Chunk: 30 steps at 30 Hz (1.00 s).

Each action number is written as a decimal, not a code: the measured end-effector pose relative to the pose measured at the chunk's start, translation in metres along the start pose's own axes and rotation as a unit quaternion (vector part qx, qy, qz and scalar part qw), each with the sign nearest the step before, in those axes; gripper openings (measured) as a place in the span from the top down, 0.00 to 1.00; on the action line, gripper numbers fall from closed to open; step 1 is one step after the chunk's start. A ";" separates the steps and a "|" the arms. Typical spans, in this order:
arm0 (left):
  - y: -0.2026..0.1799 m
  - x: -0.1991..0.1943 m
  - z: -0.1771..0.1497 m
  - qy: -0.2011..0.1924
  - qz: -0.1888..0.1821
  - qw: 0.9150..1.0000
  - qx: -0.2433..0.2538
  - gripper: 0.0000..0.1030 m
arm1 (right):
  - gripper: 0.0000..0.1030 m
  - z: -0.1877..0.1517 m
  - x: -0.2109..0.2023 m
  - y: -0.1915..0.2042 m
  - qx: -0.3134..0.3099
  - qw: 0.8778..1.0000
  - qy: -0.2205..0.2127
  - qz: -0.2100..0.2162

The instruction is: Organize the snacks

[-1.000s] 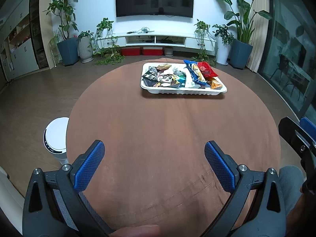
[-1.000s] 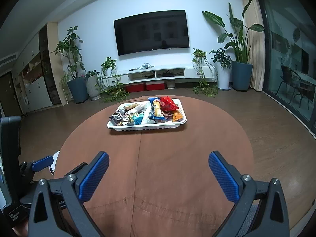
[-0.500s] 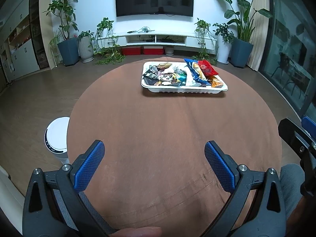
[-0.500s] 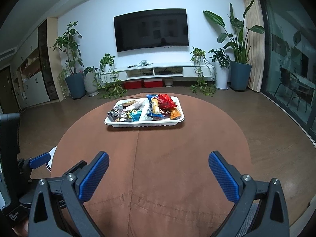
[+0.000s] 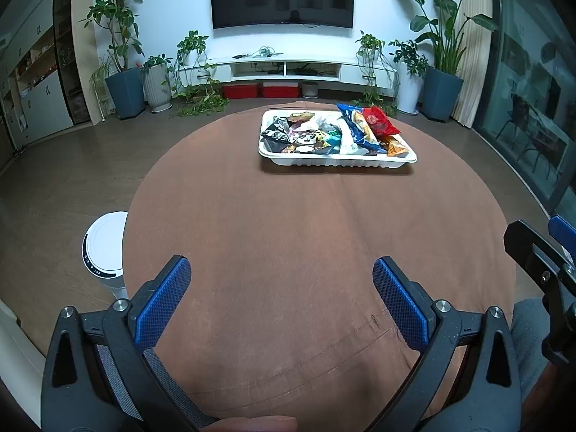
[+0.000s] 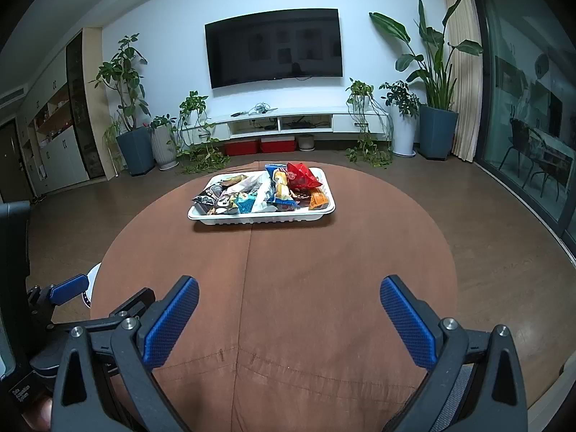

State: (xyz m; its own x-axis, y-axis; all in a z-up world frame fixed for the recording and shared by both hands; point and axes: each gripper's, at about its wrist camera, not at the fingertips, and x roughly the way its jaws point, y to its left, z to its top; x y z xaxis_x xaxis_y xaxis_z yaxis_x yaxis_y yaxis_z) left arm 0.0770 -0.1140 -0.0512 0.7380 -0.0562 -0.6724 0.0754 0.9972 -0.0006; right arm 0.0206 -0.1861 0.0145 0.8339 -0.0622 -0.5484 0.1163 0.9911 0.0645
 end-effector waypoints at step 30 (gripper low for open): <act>0.002 0.006 -0.004 0.006 -0.002 1.000 0.002 0.01 | 0.00 -0.004 0.000 -0.002 0.000 1.000 0.006 0.000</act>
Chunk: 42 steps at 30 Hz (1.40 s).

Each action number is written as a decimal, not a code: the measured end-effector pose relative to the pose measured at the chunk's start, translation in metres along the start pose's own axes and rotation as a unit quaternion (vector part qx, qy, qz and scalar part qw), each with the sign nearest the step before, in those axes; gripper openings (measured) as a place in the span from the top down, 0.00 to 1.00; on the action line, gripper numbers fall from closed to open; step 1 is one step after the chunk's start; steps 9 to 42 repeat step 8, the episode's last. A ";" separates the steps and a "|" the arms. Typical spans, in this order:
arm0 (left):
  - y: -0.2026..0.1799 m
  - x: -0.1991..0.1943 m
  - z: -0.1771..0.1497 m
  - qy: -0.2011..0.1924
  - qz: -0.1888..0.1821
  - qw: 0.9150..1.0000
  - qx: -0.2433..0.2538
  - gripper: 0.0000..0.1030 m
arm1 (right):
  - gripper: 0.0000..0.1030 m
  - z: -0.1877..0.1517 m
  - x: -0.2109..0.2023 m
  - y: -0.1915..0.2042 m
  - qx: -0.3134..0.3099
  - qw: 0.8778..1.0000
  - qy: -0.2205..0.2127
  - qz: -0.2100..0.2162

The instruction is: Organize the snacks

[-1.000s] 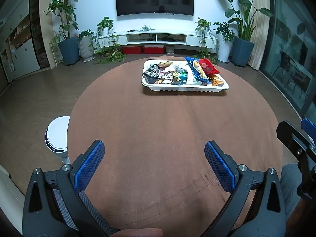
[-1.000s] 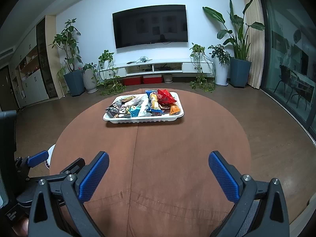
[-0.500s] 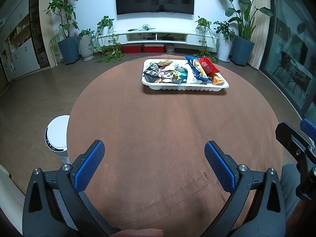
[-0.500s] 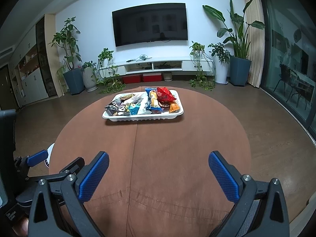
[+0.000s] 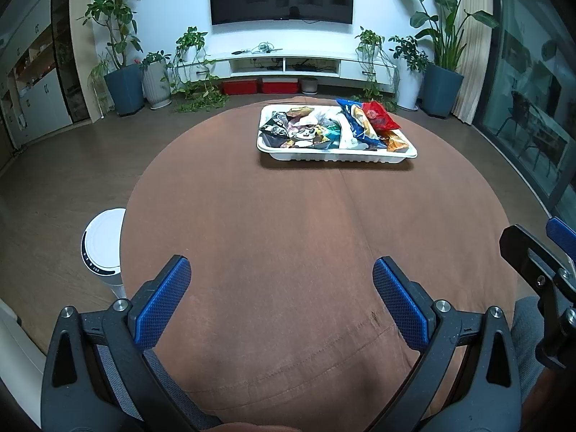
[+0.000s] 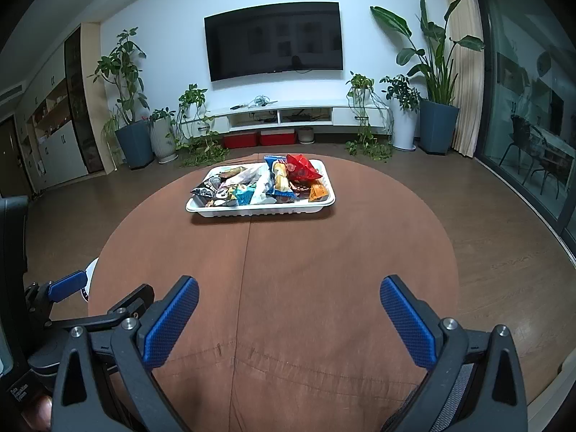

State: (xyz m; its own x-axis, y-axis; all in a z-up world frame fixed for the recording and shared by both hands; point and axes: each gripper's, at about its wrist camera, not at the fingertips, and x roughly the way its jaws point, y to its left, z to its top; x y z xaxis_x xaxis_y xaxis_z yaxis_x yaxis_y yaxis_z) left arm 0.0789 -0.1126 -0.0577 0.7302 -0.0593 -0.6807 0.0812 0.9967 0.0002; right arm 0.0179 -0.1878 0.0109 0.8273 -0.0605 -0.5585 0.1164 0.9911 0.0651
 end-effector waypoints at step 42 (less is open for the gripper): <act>-0.004 -0.002 -0.001 -0.003 0.003 1.000 0.008 0.01 | 0.00 -0.015 -0.002 -0.003 0.003 1.000 0.008 0.001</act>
